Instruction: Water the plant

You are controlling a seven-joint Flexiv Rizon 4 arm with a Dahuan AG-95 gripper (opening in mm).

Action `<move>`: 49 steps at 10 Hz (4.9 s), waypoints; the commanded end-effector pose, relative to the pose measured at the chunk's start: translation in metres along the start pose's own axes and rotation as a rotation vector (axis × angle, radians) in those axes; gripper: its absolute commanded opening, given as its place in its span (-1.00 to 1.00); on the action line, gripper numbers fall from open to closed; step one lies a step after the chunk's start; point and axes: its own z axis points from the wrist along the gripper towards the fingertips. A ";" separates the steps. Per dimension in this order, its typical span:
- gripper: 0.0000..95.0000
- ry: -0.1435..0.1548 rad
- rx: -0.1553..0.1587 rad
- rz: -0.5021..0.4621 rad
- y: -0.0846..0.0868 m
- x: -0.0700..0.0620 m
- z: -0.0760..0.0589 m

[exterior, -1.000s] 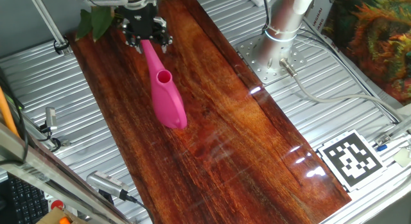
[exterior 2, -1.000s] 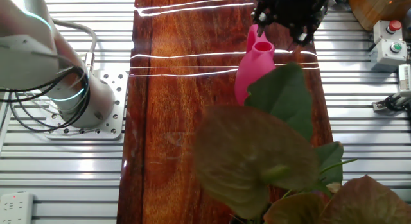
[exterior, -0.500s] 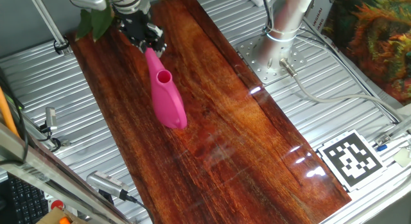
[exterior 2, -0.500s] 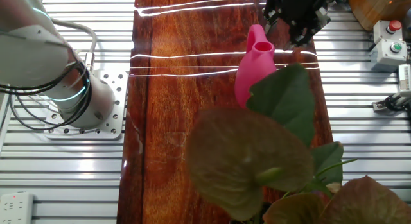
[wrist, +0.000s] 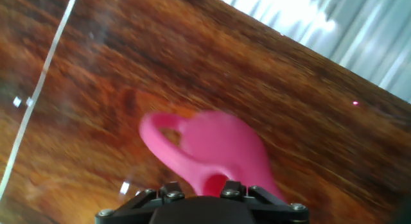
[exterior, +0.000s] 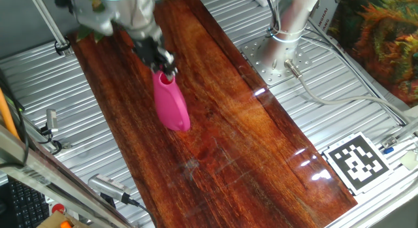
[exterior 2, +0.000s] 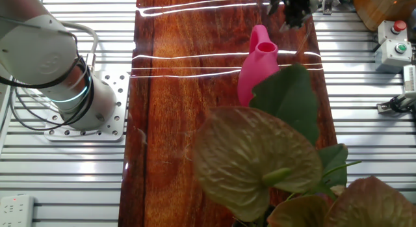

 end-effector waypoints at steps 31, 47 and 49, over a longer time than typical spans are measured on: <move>0.60 -0.119 0.224 -1.009 -0.014 -0.001 0.075; 0.60 -0.141 0.205 -0.987 -0.015 0.000 0.085; 0.60 -0.142 0.203 -0.989 -0.015 0.000 0.085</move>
